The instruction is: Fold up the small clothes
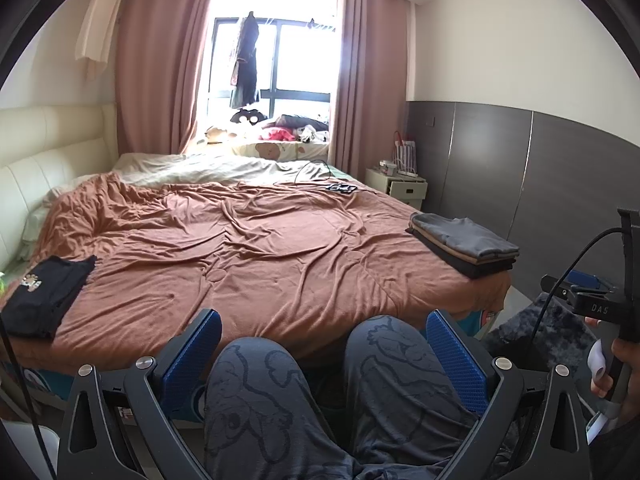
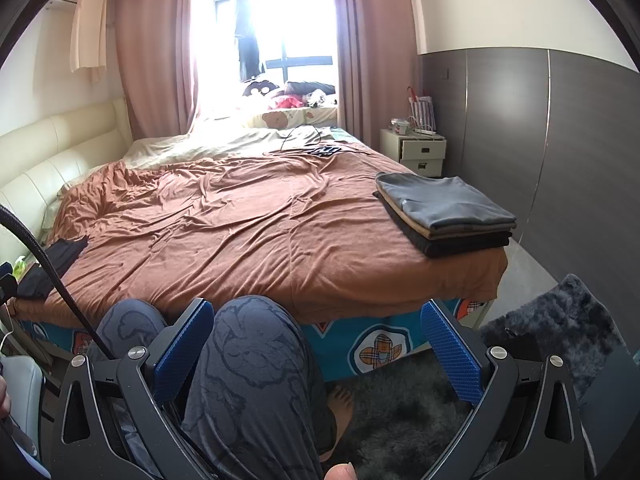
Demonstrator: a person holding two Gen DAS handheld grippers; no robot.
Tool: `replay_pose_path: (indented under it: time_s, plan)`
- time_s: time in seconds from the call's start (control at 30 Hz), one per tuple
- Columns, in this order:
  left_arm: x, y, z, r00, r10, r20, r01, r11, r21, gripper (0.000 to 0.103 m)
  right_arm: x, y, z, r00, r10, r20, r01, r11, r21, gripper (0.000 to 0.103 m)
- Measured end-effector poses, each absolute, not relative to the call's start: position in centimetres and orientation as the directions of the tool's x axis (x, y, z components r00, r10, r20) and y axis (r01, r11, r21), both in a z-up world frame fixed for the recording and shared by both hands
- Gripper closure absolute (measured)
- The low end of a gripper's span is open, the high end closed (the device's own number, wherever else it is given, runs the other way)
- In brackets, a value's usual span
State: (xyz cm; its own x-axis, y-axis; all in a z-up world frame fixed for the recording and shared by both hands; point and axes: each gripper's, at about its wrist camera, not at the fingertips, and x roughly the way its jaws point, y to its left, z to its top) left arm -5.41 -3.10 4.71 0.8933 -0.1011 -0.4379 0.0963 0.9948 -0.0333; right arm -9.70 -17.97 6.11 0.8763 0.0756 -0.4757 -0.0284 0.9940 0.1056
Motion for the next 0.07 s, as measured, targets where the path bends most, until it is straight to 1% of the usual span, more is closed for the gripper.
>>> replay_pose_path:
  time_s: [0.07]
  plan:
    - [-5.67, -3.22, 4.84, 0.897, -0.100, -0.431, 0.094, 0.995, -0.035, 0.000, -9.70, -17.99, 6.11, 0.876, 0.077, -0.476, -0.029, 0.994, 0.106, 0.000]
